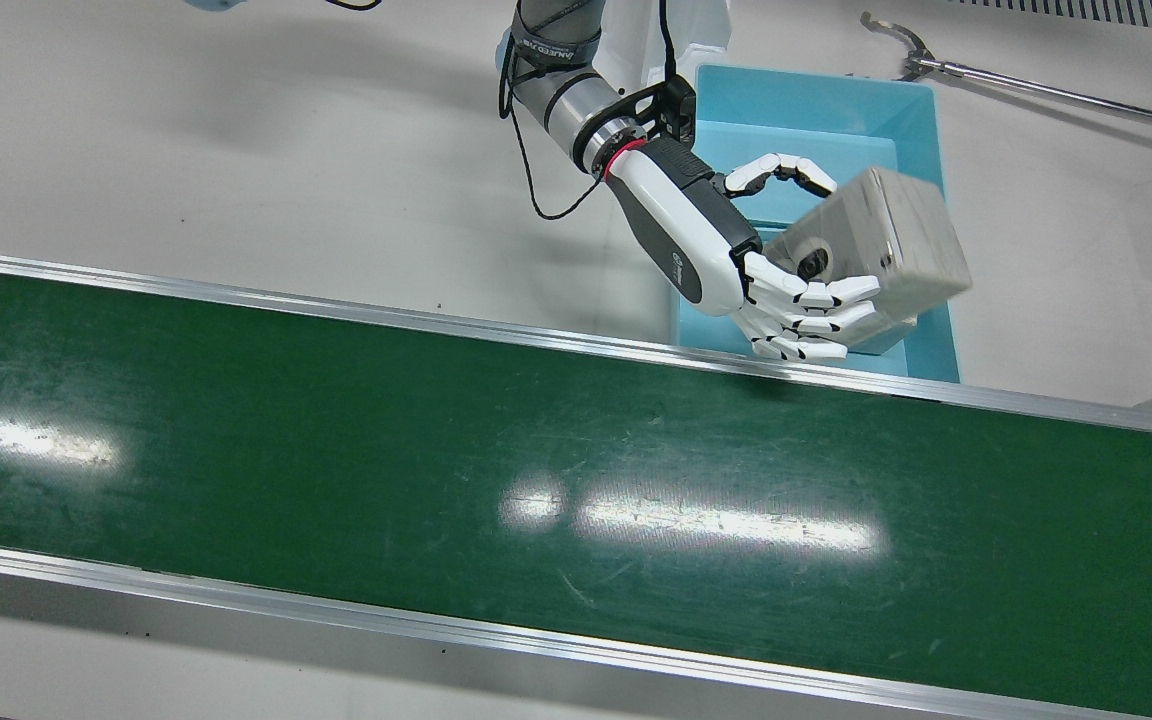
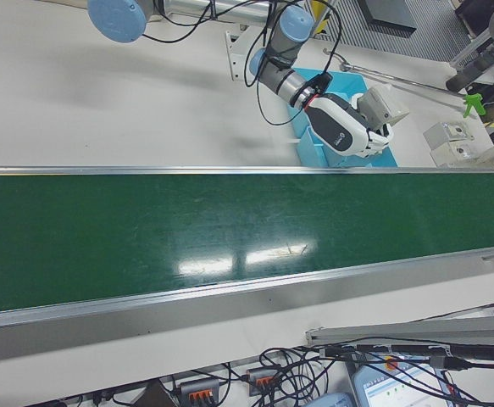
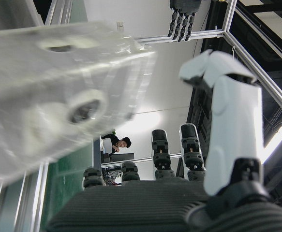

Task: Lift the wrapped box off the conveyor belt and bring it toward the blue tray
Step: 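Lift the box off the belt and swing it toward the blue tray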

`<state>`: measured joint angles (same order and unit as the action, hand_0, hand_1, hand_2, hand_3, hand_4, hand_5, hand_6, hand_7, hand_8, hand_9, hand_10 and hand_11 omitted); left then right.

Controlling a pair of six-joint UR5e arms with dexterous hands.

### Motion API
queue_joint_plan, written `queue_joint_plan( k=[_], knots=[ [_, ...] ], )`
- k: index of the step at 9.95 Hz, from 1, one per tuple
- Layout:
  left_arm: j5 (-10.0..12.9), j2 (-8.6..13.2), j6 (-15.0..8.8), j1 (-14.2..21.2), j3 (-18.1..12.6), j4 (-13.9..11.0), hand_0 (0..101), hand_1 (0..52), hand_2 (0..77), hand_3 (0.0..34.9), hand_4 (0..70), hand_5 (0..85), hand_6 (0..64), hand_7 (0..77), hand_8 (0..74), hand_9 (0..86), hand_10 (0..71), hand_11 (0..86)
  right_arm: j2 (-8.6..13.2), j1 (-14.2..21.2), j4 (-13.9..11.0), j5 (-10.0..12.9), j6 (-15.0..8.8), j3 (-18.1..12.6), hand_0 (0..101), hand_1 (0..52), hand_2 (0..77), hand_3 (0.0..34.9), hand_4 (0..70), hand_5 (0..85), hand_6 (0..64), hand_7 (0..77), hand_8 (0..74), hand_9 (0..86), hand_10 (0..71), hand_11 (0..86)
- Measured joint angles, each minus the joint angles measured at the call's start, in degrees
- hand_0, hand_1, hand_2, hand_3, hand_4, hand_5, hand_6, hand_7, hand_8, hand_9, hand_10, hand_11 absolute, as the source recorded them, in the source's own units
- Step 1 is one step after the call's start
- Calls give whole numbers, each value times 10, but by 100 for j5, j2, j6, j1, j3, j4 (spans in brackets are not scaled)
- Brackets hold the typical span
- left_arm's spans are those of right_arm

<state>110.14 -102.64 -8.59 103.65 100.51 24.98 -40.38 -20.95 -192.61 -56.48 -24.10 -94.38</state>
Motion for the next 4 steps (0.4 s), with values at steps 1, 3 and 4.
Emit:
queue_joint_plan(
  k=[1, 3, 4],
  knots=[
    [0, 0, 0, 0, 0, 0, 0, 0, 11, 0, 0, 11, 0, 5, 5, 0, 5, 0, 25, 0, 0, -74, 11, -18, 516, 5, 360, 91, 142, 311, 38, 360, 0, 333, 0, 338],
    [0, 0, 0, 0, 0, 0, 0, 0, 11, 0, 0, 11, 0, 5, 5, 0, 0, 5, 1, -6, -12, -180, 36, -109, 463, 82, 305, 210, 131, 196, 38, 245, 0, 33, 0, 16],
    [0, 0, 0, 0, 0, 0, 0, 0, 5, 0, 0, 11, 0, 5, 5, 0, 0, 5, -76, -21, -27, -196, 49, -299, 466, 147, 185, 245, 142, 196, 38, 256, 0, 33, 0, 16]
  ],
)
